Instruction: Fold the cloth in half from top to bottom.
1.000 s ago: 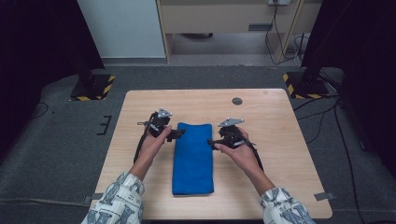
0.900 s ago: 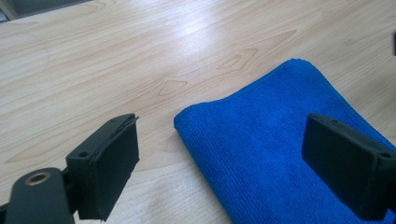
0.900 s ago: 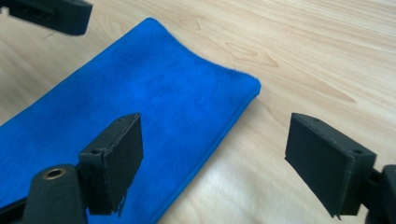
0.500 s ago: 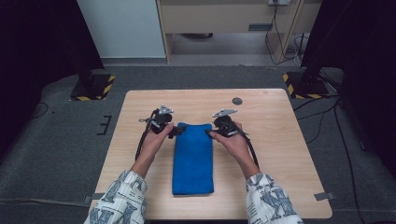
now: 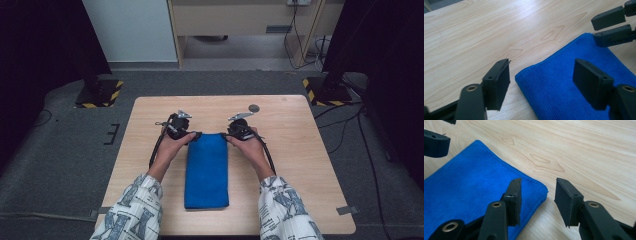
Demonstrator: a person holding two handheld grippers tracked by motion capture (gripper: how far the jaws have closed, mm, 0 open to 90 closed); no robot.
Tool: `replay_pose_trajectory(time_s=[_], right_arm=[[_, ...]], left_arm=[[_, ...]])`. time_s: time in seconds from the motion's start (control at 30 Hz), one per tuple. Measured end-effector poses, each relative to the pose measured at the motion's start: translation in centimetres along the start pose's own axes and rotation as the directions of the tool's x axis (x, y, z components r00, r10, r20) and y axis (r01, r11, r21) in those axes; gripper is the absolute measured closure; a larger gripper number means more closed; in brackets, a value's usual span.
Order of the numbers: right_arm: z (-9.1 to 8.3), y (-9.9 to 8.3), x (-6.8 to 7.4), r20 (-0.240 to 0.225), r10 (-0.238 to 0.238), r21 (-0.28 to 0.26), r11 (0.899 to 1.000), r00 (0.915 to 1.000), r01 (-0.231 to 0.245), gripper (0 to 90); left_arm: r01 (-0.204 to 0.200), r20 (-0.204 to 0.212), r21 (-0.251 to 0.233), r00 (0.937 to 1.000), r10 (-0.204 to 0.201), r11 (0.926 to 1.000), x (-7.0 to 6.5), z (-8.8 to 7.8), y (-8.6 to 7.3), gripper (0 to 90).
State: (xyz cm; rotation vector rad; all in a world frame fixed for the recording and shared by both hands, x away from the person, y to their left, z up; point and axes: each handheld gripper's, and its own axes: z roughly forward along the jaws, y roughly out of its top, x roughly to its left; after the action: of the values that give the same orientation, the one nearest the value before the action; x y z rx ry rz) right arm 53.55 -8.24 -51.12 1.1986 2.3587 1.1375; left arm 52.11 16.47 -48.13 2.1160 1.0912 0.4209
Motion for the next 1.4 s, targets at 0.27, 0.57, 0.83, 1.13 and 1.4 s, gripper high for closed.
replay_pose_trajectory(time_s=[0.27,0.57,0.83,1.13,1.4], right_arm=[[2.0,0.2,-0.2,-0.025,0.025,0.012,1.000,0.9994,-0.025,56.5],[3.4,0.0,0.4,-0.036,0.032,0.022,0.999,0.9988,-0.032,72.3],[3.1,0.1,0.6,-0.074,0.020,0.012,1.000,0.9971,-0.019,85.8],[1.1,1.1,1.2,-0.079,-0.003,-0.041,0.999,0.9969,0.000,86.2],[-1.3,2.5,2.9,-0.070,-0.021,-0.097,0.995,0.9973,0.014,86.4]], left_arm=[[0.006,-0.022,0.047,0.9997,-0.005,0.9989,0.7,1.6,-0.6,37.6],[0.025,-0.018,0.095,0.9996,-0.023,0.9951,1.7,3.3,-1.4,41.4],[0.013,0.000,0.102,0.9999,-0.013,0.9947,1.0,3.9,-1.5,66.5],[-0.004,0.001,0.047,1.0000,0.004,0.9989,0.5,2.0,-1.1,82.6],[-0.013,-0.021,-0.026,0.9997,0.012,0.9996,-0.1,-2.2,-0.4,82.0]])
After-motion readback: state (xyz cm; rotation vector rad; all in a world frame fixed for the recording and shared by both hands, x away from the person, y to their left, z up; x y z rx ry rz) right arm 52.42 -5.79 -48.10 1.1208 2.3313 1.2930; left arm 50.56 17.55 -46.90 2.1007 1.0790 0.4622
